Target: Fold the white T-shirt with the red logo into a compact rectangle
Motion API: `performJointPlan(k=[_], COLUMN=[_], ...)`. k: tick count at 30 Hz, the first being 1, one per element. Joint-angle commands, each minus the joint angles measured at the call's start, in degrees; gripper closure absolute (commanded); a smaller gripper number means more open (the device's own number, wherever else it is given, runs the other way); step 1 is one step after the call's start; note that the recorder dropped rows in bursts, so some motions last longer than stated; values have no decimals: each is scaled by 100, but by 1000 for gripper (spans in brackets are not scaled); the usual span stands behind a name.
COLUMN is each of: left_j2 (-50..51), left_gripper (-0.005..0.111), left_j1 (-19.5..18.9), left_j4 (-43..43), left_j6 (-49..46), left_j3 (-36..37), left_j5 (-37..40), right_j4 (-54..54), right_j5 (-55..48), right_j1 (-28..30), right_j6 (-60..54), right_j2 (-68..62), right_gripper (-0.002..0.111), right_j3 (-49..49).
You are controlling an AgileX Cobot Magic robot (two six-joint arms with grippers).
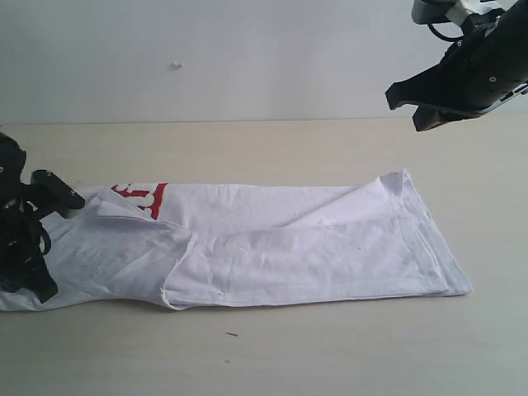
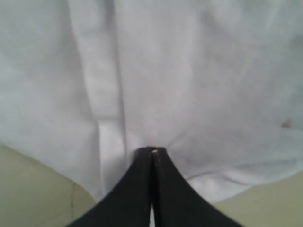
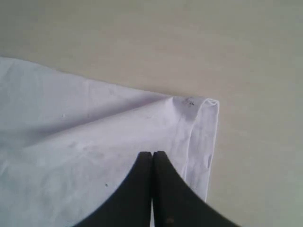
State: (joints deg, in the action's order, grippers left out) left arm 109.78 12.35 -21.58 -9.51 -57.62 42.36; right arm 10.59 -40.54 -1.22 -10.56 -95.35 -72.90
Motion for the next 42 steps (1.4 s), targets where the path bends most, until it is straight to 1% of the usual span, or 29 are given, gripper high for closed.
performJointPlan(k=[1, 4, 6, 7, 9, 12, 13, 14, 15, 16, 17, 23, 24, 25, 26, 27, 28, 32, 36, 42], left_j2=[-376, -804, -1116, -1197, -1241, -1241, -1241, -1241, -1241, -1241, -1241, -1009, -921, -724, -640, -403, -209, 250, 495, 718], left_gripper=[107, 107, 107, 105, 94, 69, 62, 56, 53, 53, 53, 53, 53, 53, 53, 53, 53, 53, 53, 53], left_j1=[-40, -102, -332, -541, -872, -1350, -1505, -1649, -1771, -1853, -2020, -2398, -2450, -2550, -2563, -2592, -2602, -2602, -2602, -2602], left_j4=[241, 254, 281, 378, 770, 1397, 1580, 1746, 1860, 1969, 2158, 2968, 3200, 3691, 3950, 4366, 4617, 4799, 4970, 5764], left_j6=[99, 393, 916, 1174, 1187, 1176, 1150, 1149, 1149, 1125, 1004, 293, 110, -328, -521, -949, -1181, -1308, -1356, -2111], left_j3=[24, 24, 24, 24, 24, 24, 24, 24, 24, 24, 24, 24, 10, -66, -93, -160, -211, -274, -274, -274], left_j5=[-414, -823, -1060, -1126, -1185, -1256, -1271, -1300, -1335, -1387, -1509, -1756, -1746, -1680, -1669, -1627, -1627, -1859, -1940, -1671], right_j4=[11, 22, 22, 40, 75, 94, 102, 100, 100, 100, 100, 115, 125, 137, 152, 328, 515, 938, 1042, 1106], right_j5=[44, 55, 55, 55, 55, 55, 55, 55, 55, 55, 159, 119, 55, -44, -107, -196, -301, -412, -412, -492], right_j1=[21, 21, 21, 21, 21, 21, 21, 21, 21, 21, 21, 21, 21, 21, 21, 21, 21, 21, 21, 21], right_j6=[-22, -22, -22, -22, -22, -22, -22, -32, -32, -32, -32, -32, -20, -20, -20, -48, -192, -503, -594, -594], right_j2=[4, 4, 4, 4, 4, 4, 4, 4, 4, 35, 172, 875, 1010, 1300, 1417, 1685, 1968, 2656, 2951, 3093], right_gripper=[108, 108, 108, 108, 108, 108, 108, 108, 108, 108, 108, 108, 108, 108, 108, 108, 108, 108, 108, 108], right_j3=[2, 2, 2, 2, 2, 2, 2, 2, -11, -22, -22, -8, -8, -8, -8, -8, -8, -8, -8, -8])
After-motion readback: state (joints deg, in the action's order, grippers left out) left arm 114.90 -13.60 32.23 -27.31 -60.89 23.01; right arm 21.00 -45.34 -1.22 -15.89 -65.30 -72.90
